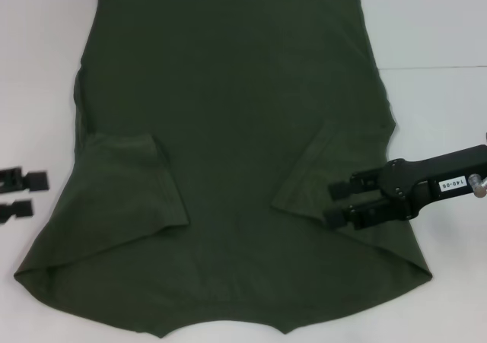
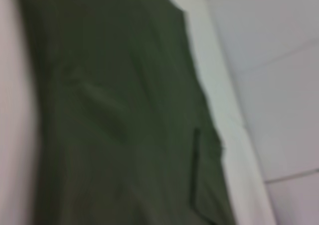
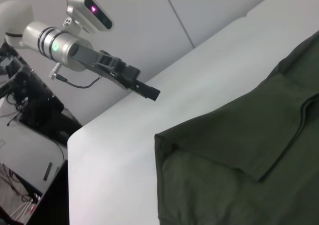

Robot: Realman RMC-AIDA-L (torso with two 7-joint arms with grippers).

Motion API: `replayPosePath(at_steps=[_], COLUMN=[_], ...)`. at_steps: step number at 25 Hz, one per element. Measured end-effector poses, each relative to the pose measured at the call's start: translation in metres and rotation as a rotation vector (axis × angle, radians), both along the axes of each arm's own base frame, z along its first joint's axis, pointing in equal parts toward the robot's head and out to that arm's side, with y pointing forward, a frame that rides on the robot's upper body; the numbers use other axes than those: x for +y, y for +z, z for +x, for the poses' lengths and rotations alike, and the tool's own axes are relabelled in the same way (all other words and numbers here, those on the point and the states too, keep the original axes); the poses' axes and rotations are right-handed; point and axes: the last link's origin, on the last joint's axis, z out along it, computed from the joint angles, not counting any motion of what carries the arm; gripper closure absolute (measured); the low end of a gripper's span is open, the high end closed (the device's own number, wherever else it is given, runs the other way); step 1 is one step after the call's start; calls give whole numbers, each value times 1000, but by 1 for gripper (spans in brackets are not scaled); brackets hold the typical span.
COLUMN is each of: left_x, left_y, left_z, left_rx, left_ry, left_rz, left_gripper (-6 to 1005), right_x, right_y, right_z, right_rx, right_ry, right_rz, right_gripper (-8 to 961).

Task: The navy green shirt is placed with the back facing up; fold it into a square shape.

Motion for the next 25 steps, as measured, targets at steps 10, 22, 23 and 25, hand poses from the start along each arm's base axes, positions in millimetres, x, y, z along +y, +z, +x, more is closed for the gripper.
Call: replayPosePath(at_steps=[10,22,23,25], left_x=[-17,-13,-12,-13], left_y=[-6,-16,-16,-16], left_z=[-39,-45,-46,-48], left_rx=[115,183,188,201], left_ry=[211,225,227,232], left_rz=[-37,-73,-73,-79], left_gripper=[86,86,86,86], right_x=[1,0,0,0], right_y=[-4,-14,-14,-14], right_z=[-4,-2,-2,-2], right_rx=[-24,-55,-55,-55], right_ry=[22,19,20,20], right_rz=[-22,-25,-25,-26], right_gripper=[145,145,145,145])
